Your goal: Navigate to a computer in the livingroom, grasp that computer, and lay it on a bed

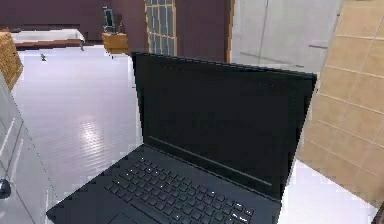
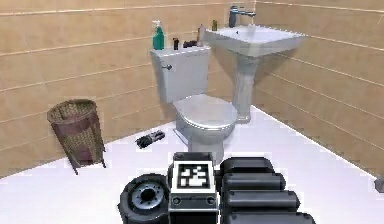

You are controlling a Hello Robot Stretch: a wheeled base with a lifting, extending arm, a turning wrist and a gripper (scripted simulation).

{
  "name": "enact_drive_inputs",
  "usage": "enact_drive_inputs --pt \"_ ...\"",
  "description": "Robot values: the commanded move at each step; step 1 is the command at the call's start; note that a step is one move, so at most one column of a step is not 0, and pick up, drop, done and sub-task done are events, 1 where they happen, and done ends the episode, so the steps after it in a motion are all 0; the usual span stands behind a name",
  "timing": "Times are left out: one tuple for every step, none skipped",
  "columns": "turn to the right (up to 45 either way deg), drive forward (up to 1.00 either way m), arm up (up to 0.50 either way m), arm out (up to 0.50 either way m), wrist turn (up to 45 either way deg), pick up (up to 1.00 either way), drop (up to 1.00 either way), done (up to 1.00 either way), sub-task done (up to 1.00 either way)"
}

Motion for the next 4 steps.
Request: enact_drive_inputs --pt "0.0 0.65 0.00 0.00 0.0 0.00 0.00 0.00 0.00" --pt "-30.0 0.00 0.00 0.00 0.0 0.00 0.00 0.00 0.00" --pt "0.0 1.00 0.00 0.00 0.0 0.00 0.00 0.00 0.00" --pt "-3.0 0.00 0.00 0.00 0.0 0.00 0.00 0.00 0.00"
